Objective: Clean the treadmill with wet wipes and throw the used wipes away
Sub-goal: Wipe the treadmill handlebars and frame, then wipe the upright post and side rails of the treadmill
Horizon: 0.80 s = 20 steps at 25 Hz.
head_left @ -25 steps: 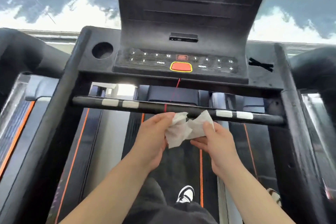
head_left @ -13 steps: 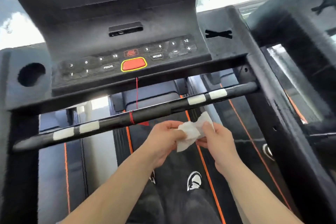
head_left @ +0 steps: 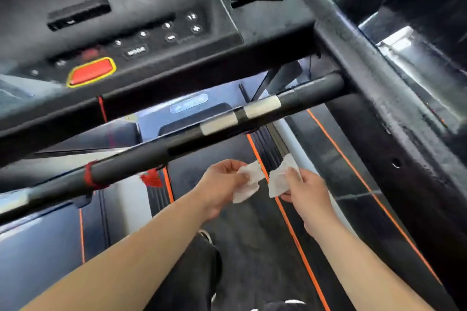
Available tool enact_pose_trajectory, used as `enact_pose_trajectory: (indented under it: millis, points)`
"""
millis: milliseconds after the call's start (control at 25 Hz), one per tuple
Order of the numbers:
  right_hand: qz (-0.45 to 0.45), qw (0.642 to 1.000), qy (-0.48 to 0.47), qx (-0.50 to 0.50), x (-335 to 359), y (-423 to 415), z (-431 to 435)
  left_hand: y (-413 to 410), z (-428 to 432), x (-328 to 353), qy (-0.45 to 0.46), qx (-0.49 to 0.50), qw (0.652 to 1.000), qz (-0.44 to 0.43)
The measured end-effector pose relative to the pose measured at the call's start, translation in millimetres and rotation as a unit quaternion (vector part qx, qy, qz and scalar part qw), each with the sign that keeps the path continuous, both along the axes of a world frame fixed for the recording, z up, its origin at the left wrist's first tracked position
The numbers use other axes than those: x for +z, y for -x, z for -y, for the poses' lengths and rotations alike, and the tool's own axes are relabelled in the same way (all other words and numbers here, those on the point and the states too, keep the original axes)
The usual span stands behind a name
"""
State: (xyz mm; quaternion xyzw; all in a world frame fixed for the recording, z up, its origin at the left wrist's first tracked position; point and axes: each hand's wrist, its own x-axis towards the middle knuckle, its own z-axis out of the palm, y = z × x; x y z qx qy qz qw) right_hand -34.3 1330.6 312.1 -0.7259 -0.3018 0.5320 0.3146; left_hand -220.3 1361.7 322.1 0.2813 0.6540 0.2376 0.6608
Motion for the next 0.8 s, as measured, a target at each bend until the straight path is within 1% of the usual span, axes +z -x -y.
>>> enact_pose_trajectory:
  millis: [120, 200, 320, 400, 480, 640, 800]
  points:
    - [0.021, 0.998, -0.053, 0.029, -49.1, -9.0, -34.2, -15.5, -31.0, -58.0, -0.017, -0.066, 0.997, -0.022]
    - [0.056, 0.992, -0.104, 0.050, -78.3, -14.4, -64.7, -23.5, -54.9, -93.6, -0.036, -0.106, 0.993, -0.025]
    - [0.128, 0.974, -0.171, 0.077, -108.5, -22.3, -100.1, -35.6, -78.0, -137.1, -0.075, -0.111, 0.991, -0.030]
    - [0.141, 0.969, -0.190, 0.074, -132.0, -26.2, -118.5, -43.6, -88.6, -159.6, -0.090, -0.105, 0.990, -0.022]
    - [0.113, 0.973, -0.196, 0.050, -161.7, -26.9, -131.5, -48.7, -97.6, -186.7, -0.109, -0.100, 0.989, -0.010]
    - [-0.022, 0.977, -0.207, -0.034, -218.0, -25.4, -142.5, -50.6, -105.1, -239.9, -0.144, -0.069, 0.987, 0.019]
    - [-0.119, 0.970, -0.204, -0.063, -280.7, -23.1, -136.3, -38.5, -104.7, -294.5, -0.152, -0.043, 0.987, 0.014]
